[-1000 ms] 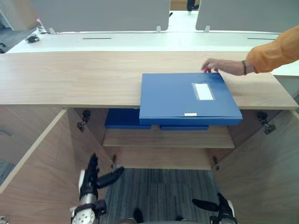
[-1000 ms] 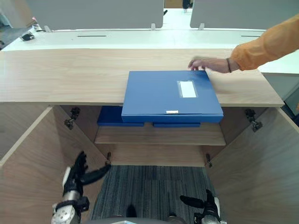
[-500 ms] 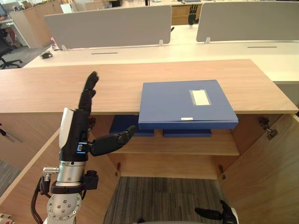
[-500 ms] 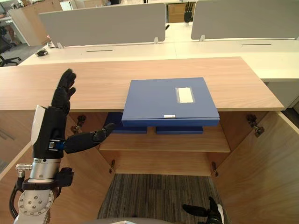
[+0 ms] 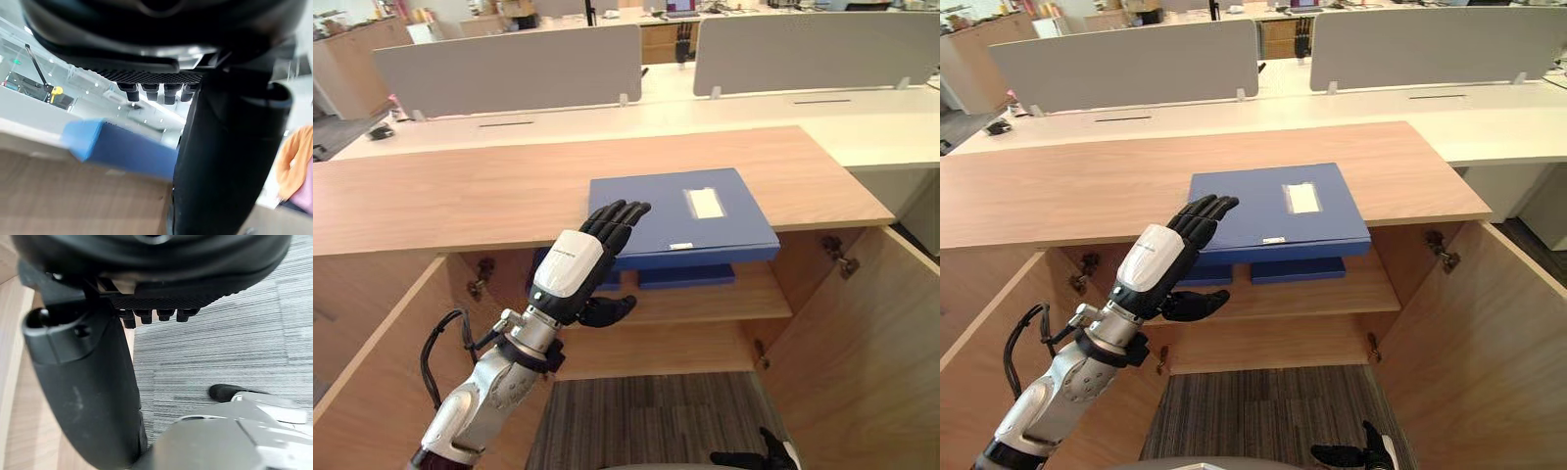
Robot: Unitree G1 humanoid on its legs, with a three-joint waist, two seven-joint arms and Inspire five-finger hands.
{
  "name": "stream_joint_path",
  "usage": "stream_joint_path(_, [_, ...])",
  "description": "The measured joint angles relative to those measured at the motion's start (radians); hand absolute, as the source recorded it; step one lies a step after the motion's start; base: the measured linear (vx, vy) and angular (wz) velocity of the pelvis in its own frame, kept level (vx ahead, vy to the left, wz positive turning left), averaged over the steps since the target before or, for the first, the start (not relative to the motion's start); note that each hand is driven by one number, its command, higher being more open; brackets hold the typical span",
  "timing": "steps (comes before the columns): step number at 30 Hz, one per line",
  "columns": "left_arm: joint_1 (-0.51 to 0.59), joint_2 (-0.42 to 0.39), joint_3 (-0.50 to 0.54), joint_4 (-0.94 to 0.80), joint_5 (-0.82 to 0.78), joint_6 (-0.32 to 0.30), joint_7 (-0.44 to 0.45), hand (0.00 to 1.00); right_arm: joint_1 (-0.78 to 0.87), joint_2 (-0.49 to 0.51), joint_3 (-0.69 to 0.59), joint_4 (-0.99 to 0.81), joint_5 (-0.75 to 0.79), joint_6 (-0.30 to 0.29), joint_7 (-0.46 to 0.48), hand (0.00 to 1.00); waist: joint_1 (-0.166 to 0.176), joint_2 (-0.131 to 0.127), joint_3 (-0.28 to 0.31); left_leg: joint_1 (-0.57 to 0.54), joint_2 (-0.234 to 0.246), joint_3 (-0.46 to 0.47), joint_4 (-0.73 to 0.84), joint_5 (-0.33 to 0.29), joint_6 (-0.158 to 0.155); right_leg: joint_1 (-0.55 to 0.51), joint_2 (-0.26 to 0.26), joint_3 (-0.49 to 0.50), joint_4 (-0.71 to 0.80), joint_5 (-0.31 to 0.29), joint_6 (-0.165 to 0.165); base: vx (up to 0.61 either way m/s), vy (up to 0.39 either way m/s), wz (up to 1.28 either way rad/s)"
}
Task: Walk over to the cabinet, pick up the folder, carry it to the office cabinet, place the folder inside the office cabinet, then close the office cabinet door
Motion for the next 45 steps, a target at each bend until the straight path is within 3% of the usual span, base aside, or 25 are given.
stream_joint_path(1, [-0.006,-0.001,0.001,0.013,0.011,0.019,0.004,0.00,0.000,0.000,0.000,-0.005,0.000,0.000,0.001,1.00,0.000,0.000,0.000,-0.001,0.000,0.005,0.000,-0.002,-0.001,-0.004,0.000,0.005,-0.001,0.002,0.002,0.07,0.007,-0.17])
stream_joint_path(8, [-0.065,-0.056,0.027,0.050,0.097,0.076,0.073,0.00,-0.018,0.016,0.000,-0.022,0.003,0.000,0.006,1.00,0.000,-0.014,0.008,-0.002,0.000,0.017,0.000,-0.014,-0.007,-0.007,0.002,0.027,-0.017,0.011,0.002,0.05,-0.002,-0.10])
stream_joint_path(15, [-0.094,-0.090,0.066,-0.003,0.060,0.060,0.080,0.00,-0.035,0.031,0.003,-0.051,0.010,0.000,0.009,1.00,-0.011,-0.014,0.007,0.001,0.000,0.027,0.000,-0.027,-0.010,-0.008,0.002,0.039,-0.030,0.014,0.002,0.02,-0.008,-0.08])
stream_joint_path(22, [0.005,-0.163,0.055,-0.131,-0.077,0.026,0.017,0.00,-0.031,0.049,0.004,-0.144,0.030,0.000,0.006,1.00,-0.012,-0.014,0.004,-0.008,0.003,0.032,0.001,-0.031,-0.012,-0.023,0.003,0.058,-0.031,0.016,0.005,0.02,-0.022,-0.06])
stream_joint_path(26, [0.096,-0.224,0.038,-0.239,-0.172,-0.021,-0.031,0.00,0.016,0.088,-0.008,-0.366,0.147,-0.016,-0.002,1.00,-0.016,-0.013,0.003,-0.012,0.006,0.032,0.006,-0.031,-0.012,-0.031,0.006,0.064,-0.021,0.018,0.006,0.00,-0.033,-0.04])
stream_joint_path(32, [0.235,-0.297,0.065,-0.343,-0.393,-0.035,-0.044,0.00,0.097,0.180,-0.041,-0.747,0.336,-0.082,0.001,1.00,-0.014,-0.015,0.003,-0.020,0.012,0.034,0.000,-0.034,-0.008,-0.056,0.012,0.078,-0.002,0.020,0.005,-0.05,-0.024,-0.05])
stream_joint_path(37, [0.354,-0.377,0.143,-0.423,-0.743,-0.036,-0.094,0.00,0.162,0.210,-0.040,-1.138,0.486,-0.135,0.035,1.00,-0.012,-0.017,0.004,-0.022,0.011,0.042,0.001,-0.034,-0.005,-0.063,0.012,0.088,-0.002,0.023,0.008,-0.03,-0.013,-0.05])
stream_joint_path(41, [0.374,-0.400,0.163,-0.440,-0.954,-0.036,-0.138,0.00,0.144,0.211,-0.029,-1.320,0.558,-0.185,0.065,1.00,-0.005,-0.028,0.011,-0.023,0.012,0.043,0.006,-0.032,-0.003,-0.064,0.013,0.089,-0.002,0.024,0.010,0.00,0.000,0.00])
stream_joint_path(45, [0.372,-0.409,0.156,-0.441,-1.106,-0.029,-0.196,0.00,0.010,0.159,0.079,-1.390,0.612,-0.221,0.091,1.00,-0.005,-0.036,0.009,-0.026,0.013,0.053,0.006,-0.032,-0.003,-0.066,0.013,0.099,-0.002,0.033,0.019,0.00,-0.012,-0.05])
